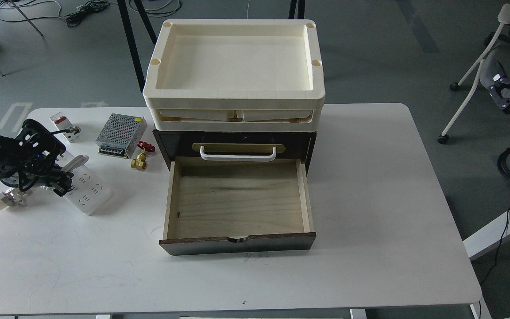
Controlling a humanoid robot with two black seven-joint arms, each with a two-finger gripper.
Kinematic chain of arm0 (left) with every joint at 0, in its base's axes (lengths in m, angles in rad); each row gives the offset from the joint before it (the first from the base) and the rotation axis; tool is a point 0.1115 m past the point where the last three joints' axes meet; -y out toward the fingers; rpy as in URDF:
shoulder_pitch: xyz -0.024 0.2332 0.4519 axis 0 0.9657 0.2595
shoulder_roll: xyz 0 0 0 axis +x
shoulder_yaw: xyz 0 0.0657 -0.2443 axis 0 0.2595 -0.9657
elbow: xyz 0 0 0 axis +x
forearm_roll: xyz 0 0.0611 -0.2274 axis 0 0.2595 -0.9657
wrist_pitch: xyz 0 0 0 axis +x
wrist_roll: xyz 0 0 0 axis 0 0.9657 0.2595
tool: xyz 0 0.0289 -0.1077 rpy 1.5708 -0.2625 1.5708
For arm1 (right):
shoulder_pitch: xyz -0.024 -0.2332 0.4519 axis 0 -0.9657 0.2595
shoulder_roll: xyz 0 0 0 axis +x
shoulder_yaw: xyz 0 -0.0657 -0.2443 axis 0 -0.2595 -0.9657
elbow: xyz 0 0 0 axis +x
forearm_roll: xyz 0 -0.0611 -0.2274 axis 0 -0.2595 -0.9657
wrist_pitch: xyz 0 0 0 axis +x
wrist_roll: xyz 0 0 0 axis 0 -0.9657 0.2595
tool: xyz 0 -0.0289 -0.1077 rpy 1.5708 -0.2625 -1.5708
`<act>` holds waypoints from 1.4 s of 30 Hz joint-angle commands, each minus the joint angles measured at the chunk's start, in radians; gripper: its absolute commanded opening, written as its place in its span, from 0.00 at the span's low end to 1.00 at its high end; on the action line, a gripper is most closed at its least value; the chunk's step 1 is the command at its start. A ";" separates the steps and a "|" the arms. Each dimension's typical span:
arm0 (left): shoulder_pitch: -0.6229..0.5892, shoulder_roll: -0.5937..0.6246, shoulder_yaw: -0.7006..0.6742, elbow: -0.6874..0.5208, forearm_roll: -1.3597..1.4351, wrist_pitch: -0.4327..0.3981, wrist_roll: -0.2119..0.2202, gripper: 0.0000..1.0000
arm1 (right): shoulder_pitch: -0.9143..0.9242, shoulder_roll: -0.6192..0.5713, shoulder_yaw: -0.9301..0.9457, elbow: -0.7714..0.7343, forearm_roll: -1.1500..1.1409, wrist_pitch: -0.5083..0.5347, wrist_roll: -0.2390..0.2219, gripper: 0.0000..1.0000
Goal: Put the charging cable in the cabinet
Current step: 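Close the left gripper on the white power strip and lift it, then carry the power strip with the left gripper into the open drawer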
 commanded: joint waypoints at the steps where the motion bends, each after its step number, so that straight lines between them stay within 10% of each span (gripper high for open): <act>1: -0.023 0.002 -0.002 -0.009 0.001 0.002 0.000 0.00 | 0.000 0.000 0.000 0.000 0.000 0.000 0.000 1.00; 21: -0.192 0.546 -0.051 -0.590 -0.144 -0.196 0.000 0.00 | -0.007 -0.014 0.011 0.006 0.003 0.000 -0.001 1.00; 30: -0.195 0.893 -0.059 -1.068 -0.429 -0.286 0.000 0.00 | -0.007 -0.017 0.012 0.006 0.003 0.000 0.000 1.00; 42: -0.194 0.795 -0.119 -1.276 -1.038 -0.310 0.000 0.00 | -0.026 -0.029 0.012 0.000 0.002 0.000 -0.001 1.00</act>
